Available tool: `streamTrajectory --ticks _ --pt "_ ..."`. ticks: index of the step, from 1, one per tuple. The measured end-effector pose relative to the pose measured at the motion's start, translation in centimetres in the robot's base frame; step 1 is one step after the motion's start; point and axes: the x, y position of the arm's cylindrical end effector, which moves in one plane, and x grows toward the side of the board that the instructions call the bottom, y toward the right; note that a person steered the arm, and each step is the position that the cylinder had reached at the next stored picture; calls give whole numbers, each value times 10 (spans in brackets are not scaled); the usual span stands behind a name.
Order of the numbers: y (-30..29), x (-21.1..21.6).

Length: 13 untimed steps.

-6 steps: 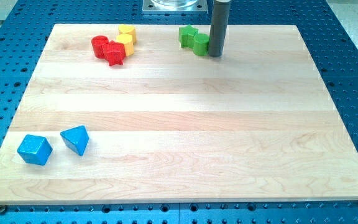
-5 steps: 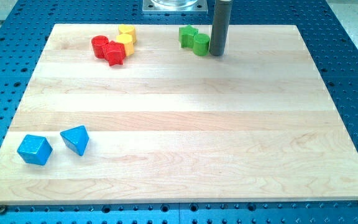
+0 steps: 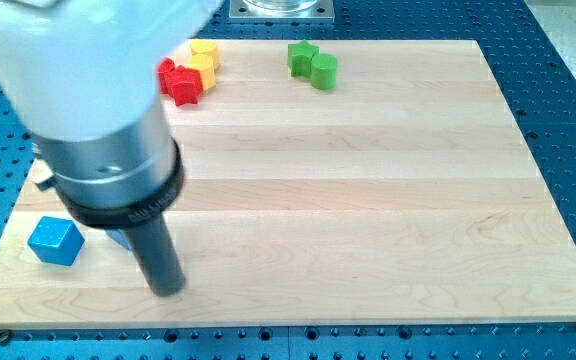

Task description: Move the blue blocks to the center left of the board

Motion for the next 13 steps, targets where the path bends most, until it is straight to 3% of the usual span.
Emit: streamTrajectory --ticks 1,3,6,7,8,9,11,12,13 --pt "-7 -45" --pt "-54 -26" --pt "-65 -143" --pt "-68 -104" --pt "-68 -8" --pt "-67 36" --pt "-68 37" --pt "-99 36" --pt "-169 36"
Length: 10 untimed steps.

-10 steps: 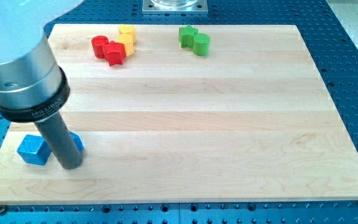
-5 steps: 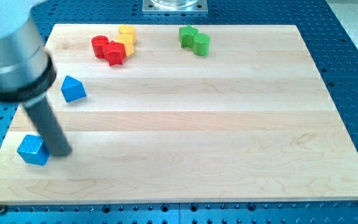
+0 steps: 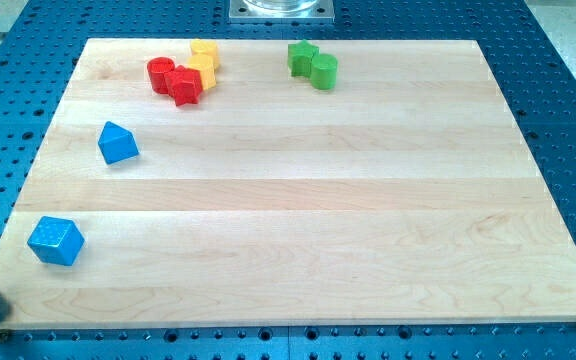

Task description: Move the blue blocks to the center left of the board

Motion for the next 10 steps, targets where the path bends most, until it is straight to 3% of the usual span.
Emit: streamTrajectory --ticks 2,3,6,10 --pt "-9 -1" --pt "29 -17" --pt "70 -121" --pt "111 -111"
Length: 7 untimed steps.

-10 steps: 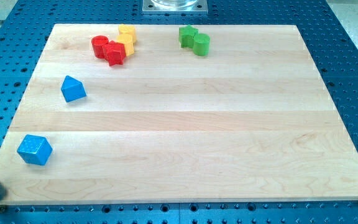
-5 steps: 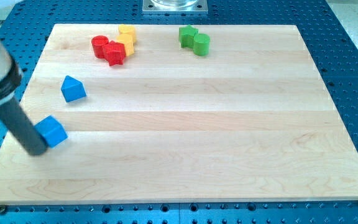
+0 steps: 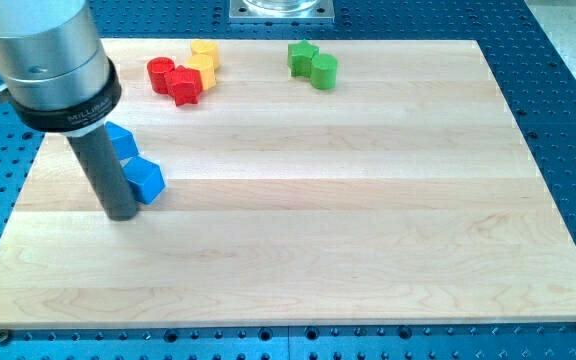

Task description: Move the blue blocks to the center left of the board

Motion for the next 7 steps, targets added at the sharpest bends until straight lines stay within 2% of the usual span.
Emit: streamTrajectory --ticks 2,4,5,6,7 --pt "26 29" --pt "39 25" --pt "19 -6" --pt "48 -33" --pt "53 -40"
